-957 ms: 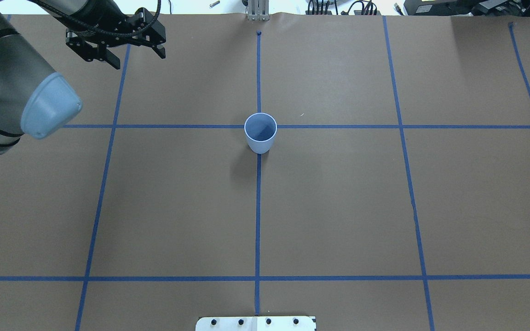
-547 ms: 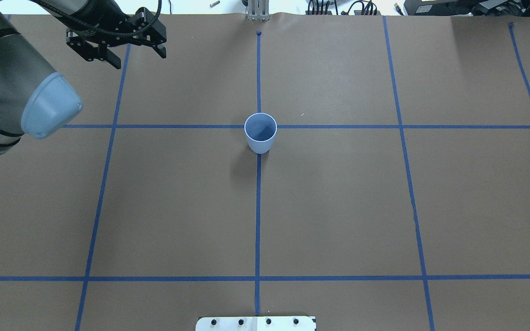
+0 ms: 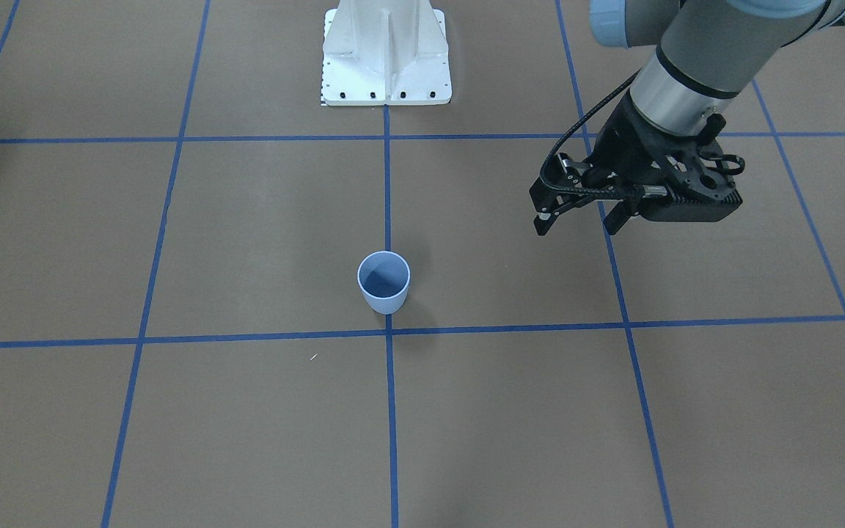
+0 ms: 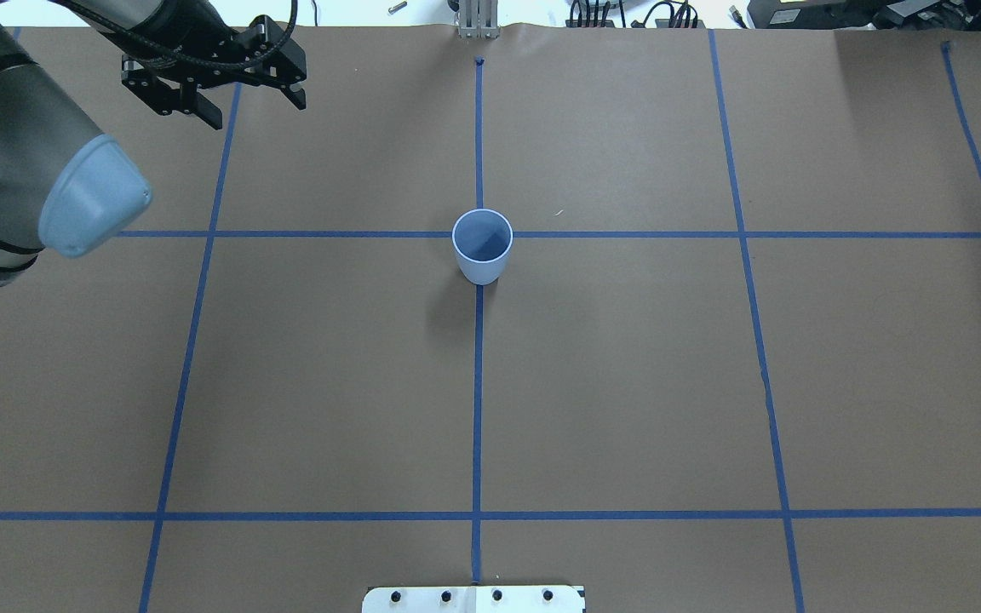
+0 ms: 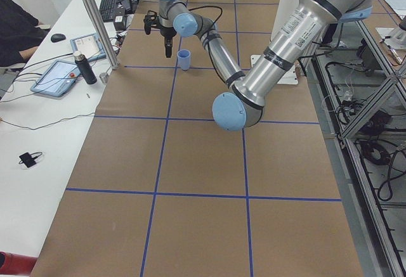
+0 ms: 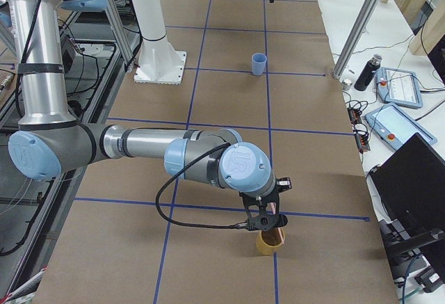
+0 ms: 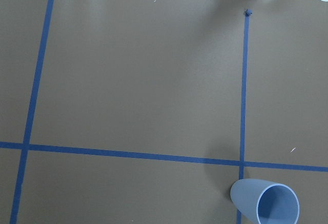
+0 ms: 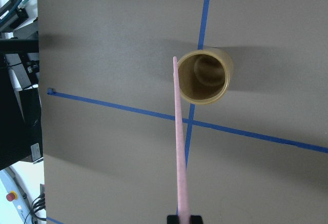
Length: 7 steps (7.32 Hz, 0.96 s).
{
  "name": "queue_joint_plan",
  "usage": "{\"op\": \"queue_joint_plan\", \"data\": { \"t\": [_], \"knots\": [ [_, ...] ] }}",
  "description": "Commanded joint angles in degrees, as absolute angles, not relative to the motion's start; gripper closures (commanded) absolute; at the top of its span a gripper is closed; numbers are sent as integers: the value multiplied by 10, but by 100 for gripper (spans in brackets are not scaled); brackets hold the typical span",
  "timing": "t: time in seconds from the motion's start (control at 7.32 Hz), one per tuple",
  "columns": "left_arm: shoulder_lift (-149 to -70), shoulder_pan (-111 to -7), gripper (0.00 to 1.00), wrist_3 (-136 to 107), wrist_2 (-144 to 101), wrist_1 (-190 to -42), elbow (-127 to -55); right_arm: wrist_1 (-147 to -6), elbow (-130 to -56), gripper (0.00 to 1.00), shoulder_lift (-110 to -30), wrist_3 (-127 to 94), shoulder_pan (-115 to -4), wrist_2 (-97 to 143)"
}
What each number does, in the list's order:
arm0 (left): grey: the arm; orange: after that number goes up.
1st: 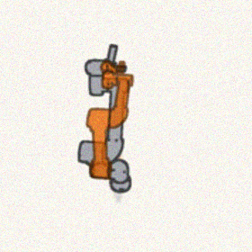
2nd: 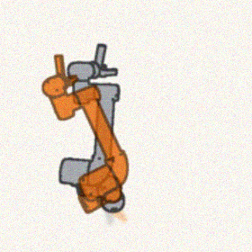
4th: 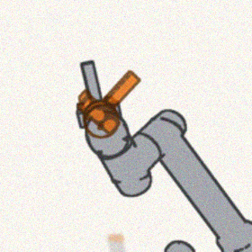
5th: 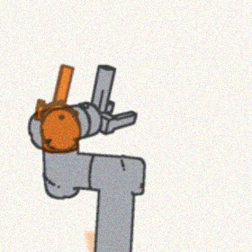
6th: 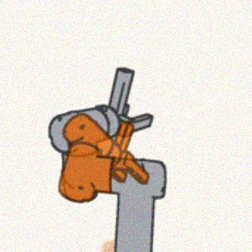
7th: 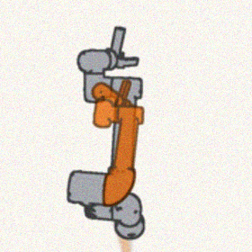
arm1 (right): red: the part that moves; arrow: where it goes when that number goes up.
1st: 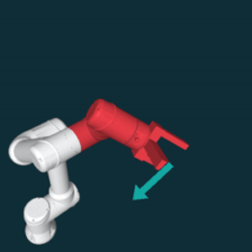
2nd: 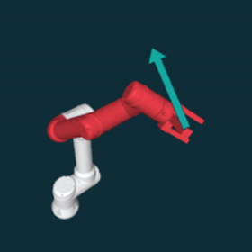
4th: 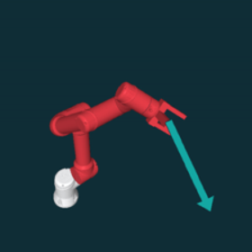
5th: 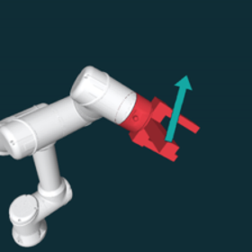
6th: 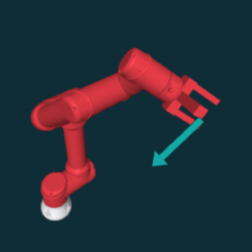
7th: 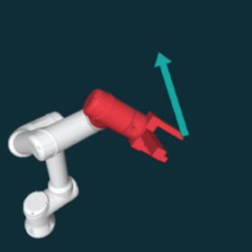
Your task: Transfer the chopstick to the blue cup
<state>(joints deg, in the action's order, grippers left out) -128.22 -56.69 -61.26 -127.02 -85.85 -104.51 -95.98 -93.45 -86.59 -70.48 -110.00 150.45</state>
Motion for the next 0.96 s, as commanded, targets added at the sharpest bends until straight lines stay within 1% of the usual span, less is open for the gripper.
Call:
{"op": "queue_joint_plan", "data": {
  "t": [0.0, 0.27, 0.68, 0.82],
  "knots": [
    [-1278, -568, 2, -613, -1271, -859, -1045, -961, -1010, 100, -879, -759, -1102, 1503],
    [-1278, -570, 2, -612, -1271, -859, -1045, -960, -1063, 100, -855, -836, -1065, 1506],
    [-1274, -586, 2, -611, -1270, -859, -1045, -961, -1060, 100, -725, -860, -964, 1509],
    [-1266, -605, 2, -610, -1271, -858, -1044, -961, -1076, 100, -697, -860, -919, 1510]
  ]
}}
